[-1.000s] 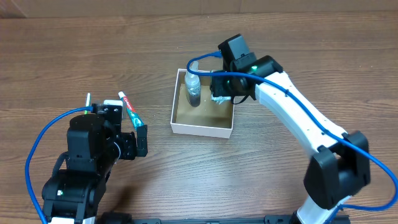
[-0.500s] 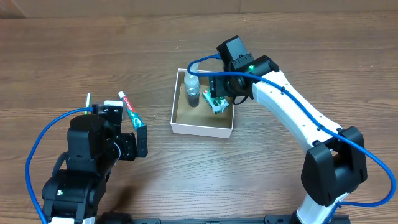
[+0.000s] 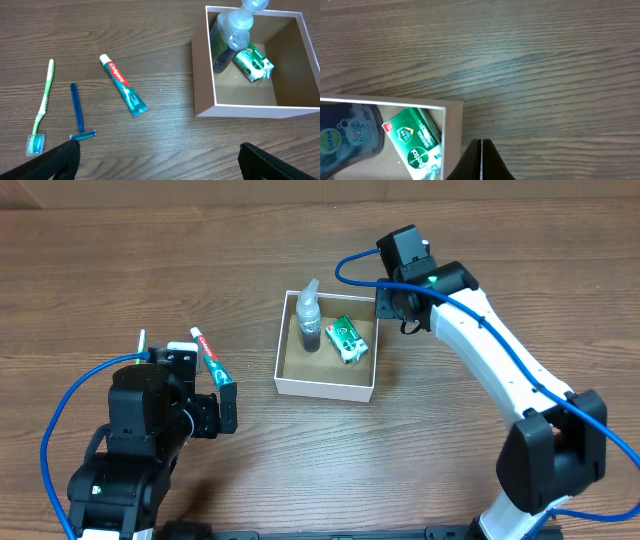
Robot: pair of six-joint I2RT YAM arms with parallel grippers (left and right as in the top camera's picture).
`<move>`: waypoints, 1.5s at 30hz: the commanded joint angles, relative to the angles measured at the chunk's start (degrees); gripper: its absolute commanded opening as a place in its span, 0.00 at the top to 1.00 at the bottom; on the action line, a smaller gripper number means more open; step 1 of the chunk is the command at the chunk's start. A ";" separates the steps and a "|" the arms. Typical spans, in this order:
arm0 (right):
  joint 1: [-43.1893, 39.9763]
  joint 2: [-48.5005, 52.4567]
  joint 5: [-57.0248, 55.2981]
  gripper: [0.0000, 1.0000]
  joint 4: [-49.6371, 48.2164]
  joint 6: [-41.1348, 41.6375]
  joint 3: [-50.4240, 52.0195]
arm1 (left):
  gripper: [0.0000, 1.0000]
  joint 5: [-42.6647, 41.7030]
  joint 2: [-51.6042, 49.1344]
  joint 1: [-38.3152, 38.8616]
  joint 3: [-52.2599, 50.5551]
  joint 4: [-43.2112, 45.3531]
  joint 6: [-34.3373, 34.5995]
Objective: Pack container
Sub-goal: 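Withdraw the right gripper to the right side of the table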
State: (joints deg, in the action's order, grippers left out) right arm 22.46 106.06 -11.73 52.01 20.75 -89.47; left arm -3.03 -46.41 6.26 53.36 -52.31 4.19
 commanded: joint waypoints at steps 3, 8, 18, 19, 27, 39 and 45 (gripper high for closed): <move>-0.11 1.77 1.11 0.96 -0.42 0.07 -0.35 | 0.00 -0.85 -0.09 -0.26 1.33 0.11 0.11; -0.11 4.68 1.75 0.96 -0.55 0.09 -0.35 | 0.00 -0.85 -0.09 -0.26 1.33 0.00 0.11; -0.11 6.58 11.21 0.96 -5.77 -4.48 -0.35 | 0.00 -0.83 -0.09 -0.26 1.33 0.04 0.11; -0.11 6.58 11.23 0.96 -6.45 -4.48 -0.35 | 0.00 -0.85 -0.09 -0.26 1.33 0.02 0.09; -1.46 5.68 8.66 0.93 -7.76 -2.01 -0.37 | 0.00 -0.85 -0.09 -0.26 1.33 0.04 0.09; -11.87 -27.82 0.66 0.41 18.38 4.81 -0.15 | 0.00 0.79 -0.15 -0.24 2.21 1.18 6.45; -11.87 -39.80 7.93 0.05 24.87 3.52 8.50 | 0.00 4.79 -8.04 -0.24 14.53 -7.02 15.58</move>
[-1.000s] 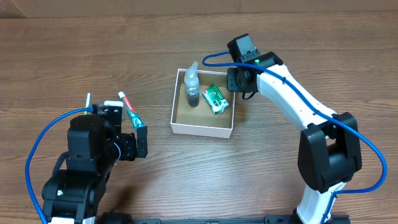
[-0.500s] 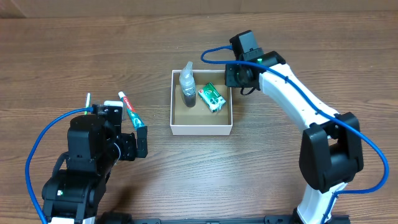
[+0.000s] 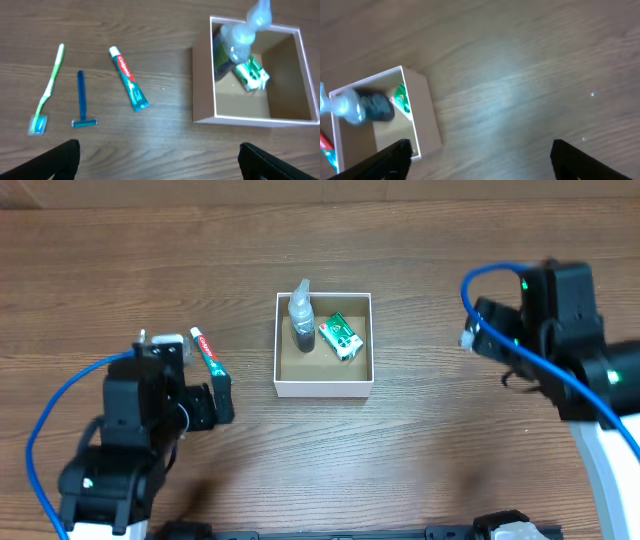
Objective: Pack container
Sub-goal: 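Withdraw the right gripper to the right side of the table, then grasp the Colgate toothpaste tube with the left gripper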
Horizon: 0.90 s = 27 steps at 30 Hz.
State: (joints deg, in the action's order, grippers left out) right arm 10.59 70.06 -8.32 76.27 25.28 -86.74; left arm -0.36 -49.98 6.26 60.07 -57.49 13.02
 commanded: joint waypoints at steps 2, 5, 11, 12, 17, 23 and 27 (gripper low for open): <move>0.00 -6.49 5.49 0.04 0.72 -1.70 11.32 | 0.00 3.13 -8.74 -0.24 12.07 -3.45 10.64; 0.00 -9.20 5.49 0.03 0.61 -4.11 18.18 | 0.00 4.90 -18.88 -0.28 17.33 -3.08 13.20; -0.07 -10.99 5.42 0.04 2.10 -7.34 19.61 | 0.00 2.73 -42.34 -1.66 18.56 -1.53 17.03; -0.07 -10.97 5.42 0.04 1.90 -7.34 19.61 | 0.00 0.98 -45.05 -2.49 18.56 -0.66 17.57; -0.07 -10.97 5.44 0.04 1.95 -7.54 19.61 | 0.00 -2.21 -54.55 -6.38 18.56 3.34 19.98; -0.07 -10.97 5.44 0.03 1.95 -7.58 19.61 | 0.00 -2.67 -62.55 -8.63 18.53 7.30 19.78; -0.07 -10.97 5.44 0.03 1.88 -7.74 19.61 | 0.00 -2.38 -66.58 -8.98 18.53 9.11 19.76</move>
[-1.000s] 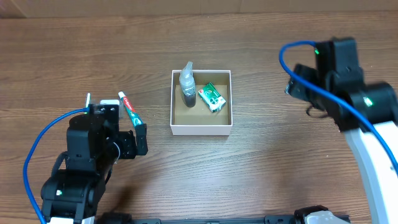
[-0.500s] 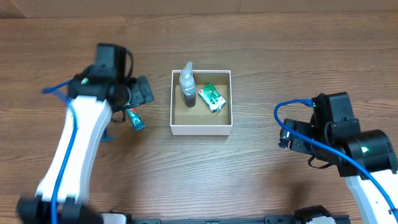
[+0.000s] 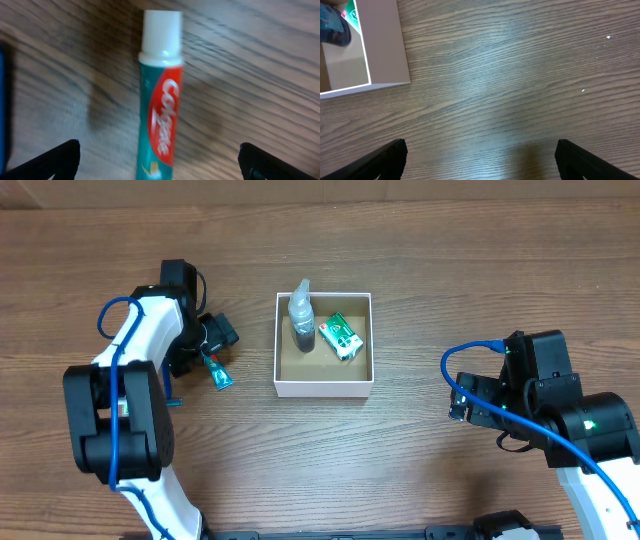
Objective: Pack container
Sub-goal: 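Grasp the Colgate toothpaste tube with the left gripper, then place the toothpaste tube into the white box with the left gripper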
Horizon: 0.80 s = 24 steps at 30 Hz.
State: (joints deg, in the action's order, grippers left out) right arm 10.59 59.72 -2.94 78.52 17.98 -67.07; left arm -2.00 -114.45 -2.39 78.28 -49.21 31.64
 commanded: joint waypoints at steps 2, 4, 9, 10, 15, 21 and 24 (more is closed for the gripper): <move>-0.07 -0.61 0.07 0.03 -0.42 -0.44 -0.07 | 0.00 -0.57 -4.00 -0.33 0.33 2.23 1.16; -0.07 -0.61 0.09 0.04 -0.39 -0.44 -0.07 | 0.07 -0.52 -4.31 -0.33 0.33 2.32 1.14; -0.07 -0.61 0.09 0.03 -0.39 -0.44 -0.07 | 0.63 -0.61 -4.31 -0.22 0.33 1.25 1.14; -0.07 -0.61 0.07 0.03 -0.39 -0.44 -0.07 | 0.64 -0.61 -4.31 -0.22 0.33 0.61 1.09; -0.07 -0.61 0.04 0.03 -0.59 -0.44 -0.07 | 0.91 1.16 -4.26 -0.22 0.44 0.39 0.50; -0.07 -0.61 0.04 0.03 -0.96 -0.44 -0.07 | 0.96 0.81 -2.91 0.44 5.70 -3.87 -0.07; -0.07 -0.61 0.04 0.03 -0.98 -0.46 -0.07 | 0.96 1.16 1.53 3.28 9.90 -5.95 -2.82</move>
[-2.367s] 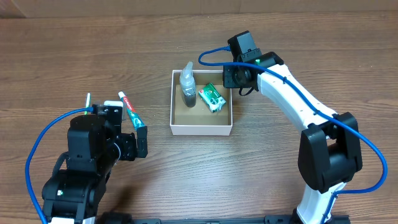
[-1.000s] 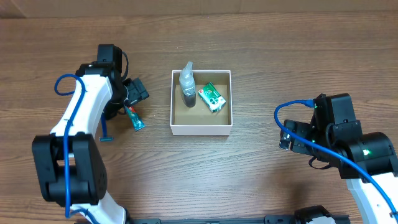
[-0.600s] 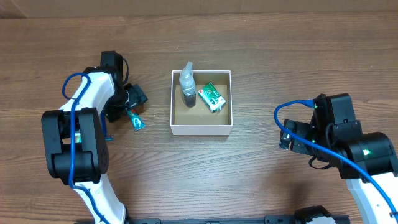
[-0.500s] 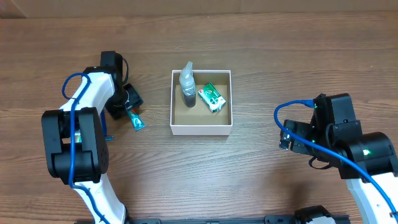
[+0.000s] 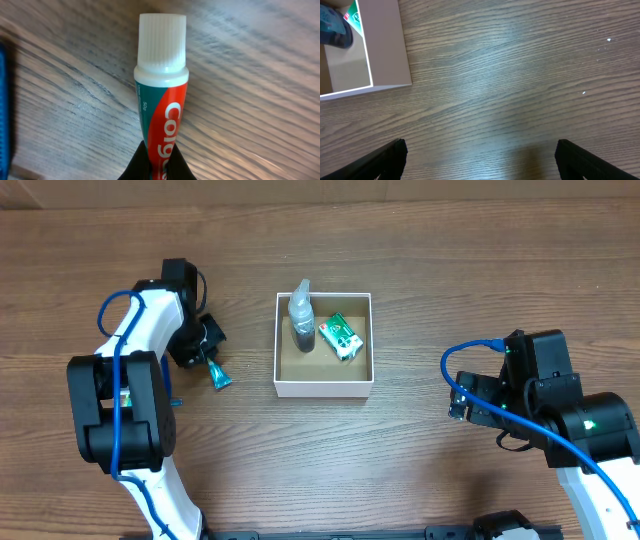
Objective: Pack container
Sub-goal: 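Place the toothpaste tube into the white box with the left gripper, then grasp the blue razor with the left gripper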
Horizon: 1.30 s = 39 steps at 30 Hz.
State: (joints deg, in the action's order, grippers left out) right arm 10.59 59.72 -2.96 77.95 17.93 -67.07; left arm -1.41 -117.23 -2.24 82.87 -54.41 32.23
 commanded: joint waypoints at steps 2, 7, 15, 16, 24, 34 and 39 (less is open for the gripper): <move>-0.07 -0.61 0.04 0.03 -0.42 -0.42 -0.04 | 0.96 2.51 10.51 7.28 7.89 -1.31 -5.25; -0.07 -0.61 -0.37 0.03 -0.59 -0.37 -0.04 | 0.96 5.95 23.56 22.99 8.39 -0.79 -16.79; -0.07 -0.57 -0.35 0.03 -0.66 -0.39 -0.04 | 0.96 12.26 18.38 39.78 7.93 1.86 -22.82; -0.07 -0.57 -0.35 0.03 -0.59 -0.39 -0.04 | 0.96 11.91 16.09 39.63 7.93 2.14 -21.99; -0.07 -0.57 -0.35 0.03 -0.22 -0.39 -0.04 | 0.41 10.19 6.36 38.99 8.79 2.47 -21.97; -0.07 -0.57 -0.39 0.03 -0.26 -0.39 -0.04 | 0.26 19.89 33.55 24.37 17.27 -23.04 -5.20; -0.07 -0.57 -0.39 0.03 -0.31 -0.39 -0.04 | 0.16 8.92 35.63 2.91 4.96 -17.53 -10.51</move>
State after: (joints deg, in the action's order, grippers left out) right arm 10.59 59.72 -2.98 78.00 17.96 -67.05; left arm 15.33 -78.98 10.70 96.68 -75.13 24.36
